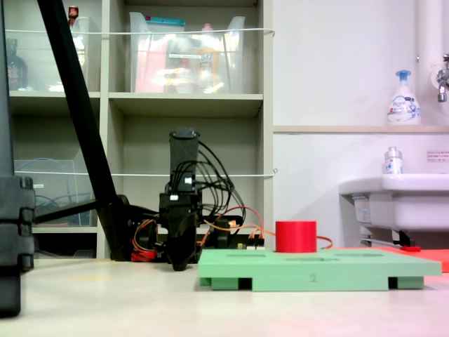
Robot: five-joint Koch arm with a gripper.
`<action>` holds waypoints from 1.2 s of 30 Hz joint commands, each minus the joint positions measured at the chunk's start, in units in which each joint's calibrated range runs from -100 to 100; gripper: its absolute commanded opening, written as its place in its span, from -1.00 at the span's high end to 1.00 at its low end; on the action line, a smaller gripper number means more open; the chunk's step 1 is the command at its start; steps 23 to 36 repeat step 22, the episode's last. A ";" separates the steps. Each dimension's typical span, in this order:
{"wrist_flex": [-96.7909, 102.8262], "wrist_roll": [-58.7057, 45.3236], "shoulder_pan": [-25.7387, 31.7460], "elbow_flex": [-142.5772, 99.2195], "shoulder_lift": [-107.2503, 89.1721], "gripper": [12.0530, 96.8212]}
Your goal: Put the cylinder block into the corresponding hole
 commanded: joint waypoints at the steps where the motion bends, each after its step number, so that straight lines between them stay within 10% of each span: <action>1: -5.95 -0.63 -0.29 -1.27 -0.55 0.18; 36: -9.13 -0.34 -0.10 -1.27 -0.55 0.12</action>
